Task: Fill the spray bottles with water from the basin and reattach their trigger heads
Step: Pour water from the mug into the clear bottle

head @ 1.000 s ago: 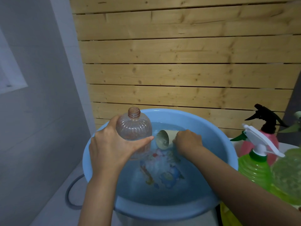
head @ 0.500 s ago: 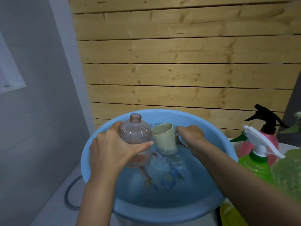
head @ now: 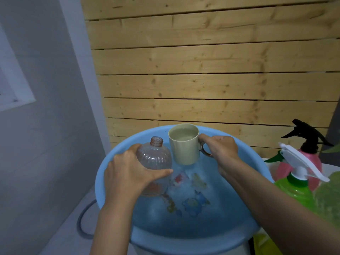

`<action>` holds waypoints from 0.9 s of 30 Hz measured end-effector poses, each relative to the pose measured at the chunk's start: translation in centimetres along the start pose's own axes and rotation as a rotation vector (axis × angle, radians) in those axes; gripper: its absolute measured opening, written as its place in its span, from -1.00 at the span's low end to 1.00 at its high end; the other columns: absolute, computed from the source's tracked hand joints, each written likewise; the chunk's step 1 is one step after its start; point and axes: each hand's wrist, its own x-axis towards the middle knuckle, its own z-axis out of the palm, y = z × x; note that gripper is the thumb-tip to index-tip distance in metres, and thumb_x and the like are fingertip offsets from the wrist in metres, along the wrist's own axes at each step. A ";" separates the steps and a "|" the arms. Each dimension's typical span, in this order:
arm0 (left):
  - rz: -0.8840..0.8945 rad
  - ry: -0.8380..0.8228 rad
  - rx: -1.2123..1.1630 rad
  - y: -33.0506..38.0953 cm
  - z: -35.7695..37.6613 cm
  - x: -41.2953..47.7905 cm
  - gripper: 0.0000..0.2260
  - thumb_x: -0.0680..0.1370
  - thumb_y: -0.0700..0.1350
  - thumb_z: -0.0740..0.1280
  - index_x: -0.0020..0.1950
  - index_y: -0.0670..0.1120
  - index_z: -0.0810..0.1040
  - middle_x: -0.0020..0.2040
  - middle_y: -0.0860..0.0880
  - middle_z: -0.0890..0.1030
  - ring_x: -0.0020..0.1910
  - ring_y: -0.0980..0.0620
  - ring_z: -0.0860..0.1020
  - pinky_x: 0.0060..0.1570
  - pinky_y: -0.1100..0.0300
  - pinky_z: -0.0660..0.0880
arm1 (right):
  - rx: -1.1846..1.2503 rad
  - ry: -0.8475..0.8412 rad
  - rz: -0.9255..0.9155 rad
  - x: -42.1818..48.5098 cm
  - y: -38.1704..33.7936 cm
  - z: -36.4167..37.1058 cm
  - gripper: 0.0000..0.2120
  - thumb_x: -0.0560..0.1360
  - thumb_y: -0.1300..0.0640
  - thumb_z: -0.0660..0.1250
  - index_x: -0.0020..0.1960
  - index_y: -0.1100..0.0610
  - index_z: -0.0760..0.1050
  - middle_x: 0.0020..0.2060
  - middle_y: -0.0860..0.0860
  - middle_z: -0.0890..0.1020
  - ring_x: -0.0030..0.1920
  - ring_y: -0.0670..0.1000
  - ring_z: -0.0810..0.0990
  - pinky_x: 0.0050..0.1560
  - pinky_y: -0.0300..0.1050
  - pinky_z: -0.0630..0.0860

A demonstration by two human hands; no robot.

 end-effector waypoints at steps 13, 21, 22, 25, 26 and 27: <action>0.012 -0.003 -0.002 -0.2 0.2 0.2 -0.26 0.00 0.40 0.49 0.10 0.12 0.54 -0.04 0.06 0.63 0.05 -0.06 0.57 -0.07 0.13 0.46 | -0.031 0.023 -0.279 -0.1 -0.4 0.3 -0.63 0.33 0.21 0.36 -0.52 0.11 0.23 -0.58 -0.04 0.22 -0.45 -0.05 0.16 -0.50 -0.27 0.14; 0.040 -0.033 0.036 -0.7 0.5 0.3 -0.29 -0.01 0.41 0.49 0.05 0.13 0.56 -0.08 0.11 0.63 0.01 -0.02 0.58 -0.09 0.12 0.50 | -0.049 0.035 -0.361 -0.1 -0.4 0.4 -0.63 0.33 0.21 0.38 -0.51 0.13 0.24 -0.56 -0.03 0.22 -0.40 -0.02 0.18 -0.41 -0.19 0.15; 0.045 -0.039 0.039 -0.8 0.5 0.3 -0.30 -0.01 0.42 0.49 0.03 0.12 0.56 -0.11 0.11 0.62 0.00 -0.02 0.58 -0.10 0.12 0.50 | -0.049 0.041 -0.366 -0.1 -0.4 0.4 -0.63 0.33 0.21 0.38 -0.51 0.12 0.24 -0.56 -0.03 0.22 -0.39 -0.02 0.17 -0.42 -0.19 0.14; 0.053 -0.055 0.042 -0.9 0.5 0.4 -0.31 -0.02 0.41 0.49 -0.01 0.10 0.57 -0.16 0.11 0.62 -0.03 -0.01 0.58 -0.12 0.12 0.51 | -0.040 0.041 -0.386 0.0 -0.4 0.5 -0.59 0.34 0.21 0.40 -0.54 0.10 0.23 -0.62 -0.10 0.21 -0.45 -0.05 0.17 -0.48 -0.24 0.14; 0.053 -0.058 0.044 -0.9 0.5 0.3 -0.31 -0.02 0.41 0.50 0.00 0.10 0.57 -0.15 0.11 0.62 -0.02 -0.01 0.57 -0.11 0.11 0.51 | -0.042 0.041 -0.401 0.0 -0.4 0.5 -0.57 0.34 0.20 0.40 -0.55 0.09 0.22 -0.65 -0.09 0.20 -0.48 -0.07 0.17 -0.50 -0.27 0.13; 0.053 -0.061 0.044 -0.9 0.5 0.3 -0.30 -0.01 0.41 0.50 0.02 0.10 0.57 -0.13 0.11 0.62 -0.01 -0.01 0.57 -0.11 0.11 0.52 | -0.048 0.044 -0.420 0.0 -0.4 0.5 -0.57 0.34 0.20 0.41 -0.55 0.09 0.21 -0.67 -0.08 0.20 -0.50 -0.07 0.16 -0.51 -0.28 0.12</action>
